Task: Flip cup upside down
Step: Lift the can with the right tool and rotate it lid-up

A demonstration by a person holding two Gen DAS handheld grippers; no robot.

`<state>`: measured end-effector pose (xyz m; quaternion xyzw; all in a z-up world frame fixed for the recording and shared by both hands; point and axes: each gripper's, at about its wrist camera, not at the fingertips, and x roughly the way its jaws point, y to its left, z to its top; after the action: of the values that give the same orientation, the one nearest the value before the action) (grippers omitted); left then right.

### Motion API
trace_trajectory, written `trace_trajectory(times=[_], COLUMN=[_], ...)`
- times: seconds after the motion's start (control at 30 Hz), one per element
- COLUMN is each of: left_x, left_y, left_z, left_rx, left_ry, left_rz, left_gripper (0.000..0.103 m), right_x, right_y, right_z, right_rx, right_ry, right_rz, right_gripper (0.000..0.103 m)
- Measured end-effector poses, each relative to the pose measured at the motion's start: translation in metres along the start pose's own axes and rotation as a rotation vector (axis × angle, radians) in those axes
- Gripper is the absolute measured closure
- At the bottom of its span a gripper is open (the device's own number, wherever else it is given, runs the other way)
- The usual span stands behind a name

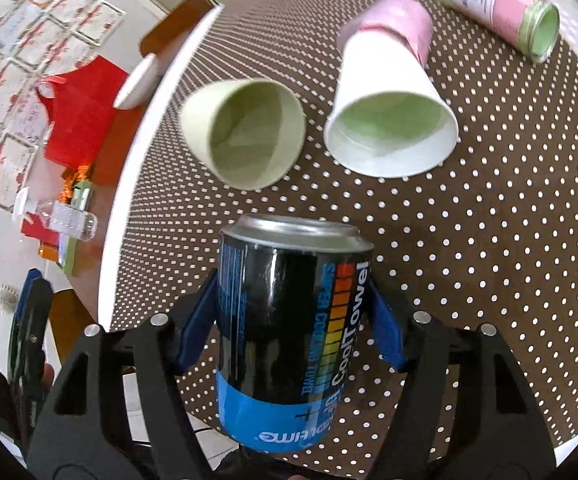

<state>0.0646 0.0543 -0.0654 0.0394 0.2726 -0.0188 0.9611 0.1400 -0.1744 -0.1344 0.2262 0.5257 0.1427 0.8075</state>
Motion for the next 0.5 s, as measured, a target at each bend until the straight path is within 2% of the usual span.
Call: trace_trajectory(times=[0.27,0.5], left_x=[-0.019,-0.034], left_y=[-0.006,-0.009], left_z=[-0.003,0.000], left_rx=[0.009,0.006], left_ry=[-0.023,-0.047], left_rz=[0.014,0.036], left_gripper=[0.024,0.024], right_x=[-0.031,-0.067], right_y=[-0.004,-0.001], right_z=[-0.014,-0.026], right_rx=[-0.038,-0.105], right_ry=[-0.116,-0.245], right_rz=[0.040,0.024], right_gripper=[0.036,0.036])
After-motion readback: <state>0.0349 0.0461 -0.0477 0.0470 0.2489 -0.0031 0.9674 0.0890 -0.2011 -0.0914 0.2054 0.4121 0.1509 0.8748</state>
